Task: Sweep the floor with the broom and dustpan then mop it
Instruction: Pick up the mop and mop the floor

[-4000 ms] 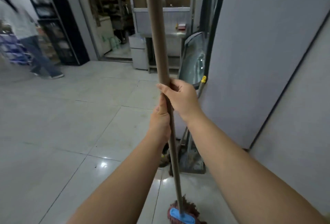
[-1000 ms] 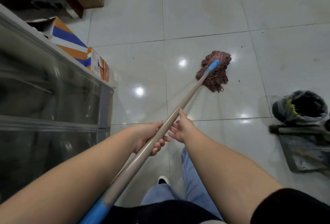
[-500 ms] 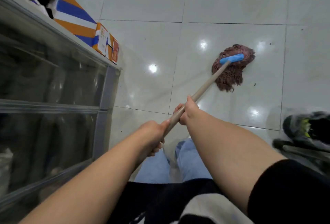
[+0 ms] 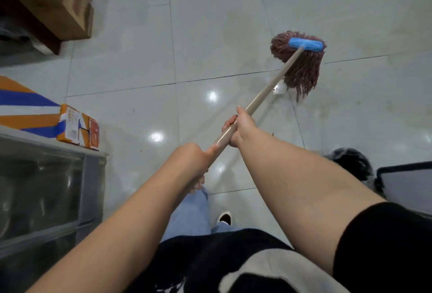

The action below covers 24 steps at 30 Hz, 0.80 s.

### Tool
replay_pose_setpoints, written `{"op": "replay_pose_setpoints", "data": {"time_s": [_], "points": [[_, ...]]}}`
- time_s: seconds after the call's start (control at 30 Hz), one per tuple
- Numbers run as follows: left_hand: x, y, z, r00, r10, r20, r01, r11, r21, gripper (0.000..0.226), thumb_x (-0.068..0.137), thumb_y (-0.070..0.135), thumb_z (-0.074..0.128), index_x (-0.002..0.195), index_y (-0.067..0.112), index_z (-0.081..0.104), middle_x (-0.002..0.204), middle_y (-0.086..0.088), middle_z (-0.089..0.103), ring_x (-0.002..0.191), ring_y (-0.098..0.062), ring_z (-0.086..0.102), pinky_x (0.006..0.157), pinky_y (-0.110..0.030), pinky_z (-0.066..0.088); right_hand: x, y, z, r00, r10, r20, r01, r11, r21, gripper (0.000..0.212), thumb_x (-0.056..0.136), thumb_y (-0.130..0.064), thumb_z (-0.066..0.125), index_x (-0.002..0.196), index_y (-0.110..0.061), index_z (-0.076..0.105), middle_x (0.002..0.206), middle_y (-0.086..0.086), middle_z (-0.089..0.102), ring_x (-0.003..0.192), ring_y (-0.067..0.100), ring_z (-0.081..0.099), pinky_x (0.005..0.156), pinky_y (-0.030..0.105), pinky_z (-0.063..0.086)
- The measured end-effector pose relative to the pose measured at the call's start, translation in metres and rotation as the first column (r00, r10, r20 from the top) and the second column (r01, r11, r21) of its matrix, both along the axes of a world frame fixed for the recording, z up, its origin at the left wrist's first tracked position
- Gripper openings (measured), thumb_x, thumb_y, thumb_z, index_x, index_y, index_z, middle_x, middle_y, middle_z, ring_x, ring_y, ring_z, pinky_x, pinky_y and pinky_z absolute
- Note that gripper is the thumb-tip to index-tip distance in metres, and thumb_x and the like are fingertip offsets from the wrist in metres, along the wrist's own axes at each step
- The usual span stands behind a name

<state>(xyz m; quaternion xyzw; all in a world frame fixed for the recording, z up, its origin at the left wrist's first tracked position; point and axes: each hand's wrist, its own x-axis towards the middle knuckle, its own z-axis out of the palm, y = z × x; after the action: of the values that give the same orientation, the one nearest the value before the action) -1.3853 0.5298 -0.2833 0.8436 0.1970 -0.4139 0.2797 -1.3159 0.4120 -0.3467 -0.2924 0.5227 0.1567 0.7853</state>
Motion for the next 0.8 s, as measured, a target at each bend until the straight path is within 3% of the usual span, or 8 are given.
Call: {"op": "replay_pose_setpoints", "data": {"time_s": [0.17,0.23,0.37,0.43,0.5,0.6,0.67,0.8], "points": [[0.078,-0.031,-0.007,0.983,-0.151,0.107,0.157,0.986,-0.051,0.061,0.084,0.061,0.040,0.065,0.006,0.060,0.031,-0.001,0.054,0.028,-0.018,0.052,0.036,-0.018,0.045,0.056,-0.044,0.005,0.992,-0.097,0.082,0.104,0.991,-0.088,0.037,0.096,-0.035,0.051,0.072,-0.009,0.040,0.054,0.006,0.046,0.030,0.014,0.049,0.036,0.017,0.048],[0.109,-0.047,-0.018,0.978,-0.191,0.089,0.199,0.975,-0.099,0.060,0.084,0.059,0.043,0.067,0.005,0.060,0.031,0.000,0.053,0.026,-0.015,0.050,0.036,-0.017,0.043,0.078,-0.059,-0.002,0.993,-0.109,0.038,0.113,0.983,-0.145,0.036,0.097,-0.038,0.047,0.085,-0.004,0.046,0.064,0.010,0.049,0.048,0.018,0.053,0.040,0.021,0.051],[0.173,-0.072,-0.056,0.923,-0.383,0.029,0.384,0.919,-0.087,0.063,0.087,0.059,0.040,0.072,0.002,0.063,0.046,-0.004,0.059,0.038,-0.016,0.056,0.043,-0.019,0.045,0.112,-0.071,-0.029,0.995,-0.026,-0.096,0.011,0.989,-0.149,0.048,0.099,-0.044,0.037,0.128,-0.007,0.044,0.078,0.013,0.056,0.070,0.024,0.056,0.066,0.037,0.049],[0.209,-0.083,-0.079,0.889,-0.458,-0.014,0.456,0.888,-0.065,0.063,0.091,0.055,0.039,0.063,0.002,0.058,0.046,-0.005,0.058,0.045,-0.019,0.056,0.055,-0.020,0.048,0.127,-0.070,-0.042,0.987,0.035,-0.156,-0.054,0.991,-0.120,0.051,0.099,-0.046,0.035,0.131,-0.009,0.048,0.087,0.009,0.060,0.069,0.022,0.058,0.059,0.034,0.049],[0.235,-0.091,-0.096,0.848,-0.524,-0.080,0.523,0.852,-0.033,0.063,0.094,0.051,0.037,0.056,0.004,0.053,0.031,-0.002,0.051,0.043,-0.018,0.053,0.053,-0.018,0.044,0.137,-0.070,-0.052,0.977,0.076,-0.200,-0.092,0.993,-0.069,0.055,0.099,-0.048,0.033,0.133,-0.008,0.047,0.094,0.008,0.061,0.070,0.021,0.059,0.058,0.031,0.049],[0.259,-0.089,-0.117,0.796,-0.582,-0.167,0.594,0.804,0.029,0.063,0.094,0.052,0.035,0.055,0.005,0.050,0.024,0.000,0.045,0.039,-0.017,0.049,0.044,-0.019,0.038,0.154,-0.078,-0.062,0.963,0.151,-0.223,-0.159,0.987,-0.019,0.061,0.099,-0.048,0.031,0.141,-0.003,0.036,0.129,0.015,0.055,0.114,0.027,0.057,0.093,0.033,0.046],[0.265,-0.080,-0.124,0.829,-0.508,-0.234,0.523,0.852,0.004,0.057,0.093,0.053,0.039,0.064,0.004,0.050,0.042,-0.006,0.052,0.041,-0.018,0.048,0.041,-0.018,0.036,0.162,-0.086,-0.066,0.958,0.136,-0.253,-0.141,0.990,-0.003,0.065,0.099,-0.047,0.033,0.145,-0.002,0.029,0.144,0.019,0.042,0.129,0.030,0.046,0.104,0.036,0.039],[0.279,-0.082,-0.108,0.824,-0.163,-0.543,0.113,0.986,-0.125,0.042,0.093,0.047,0.044,0.084,0.006,0.049,0.056,-0.006,0.044,0.032,-0.013,0.042,0.038,-0.015,0.037,0.178,-0.100,-0.082,0.943,0.143,-0.299,-0.133,0.990,0.053,0.058,0.098,-0.044,0.038,0.143,-0.007,0.033,0.140,0.016,0.046,0.121,0.030,0.052,0.101,0.037,0.041]]}}
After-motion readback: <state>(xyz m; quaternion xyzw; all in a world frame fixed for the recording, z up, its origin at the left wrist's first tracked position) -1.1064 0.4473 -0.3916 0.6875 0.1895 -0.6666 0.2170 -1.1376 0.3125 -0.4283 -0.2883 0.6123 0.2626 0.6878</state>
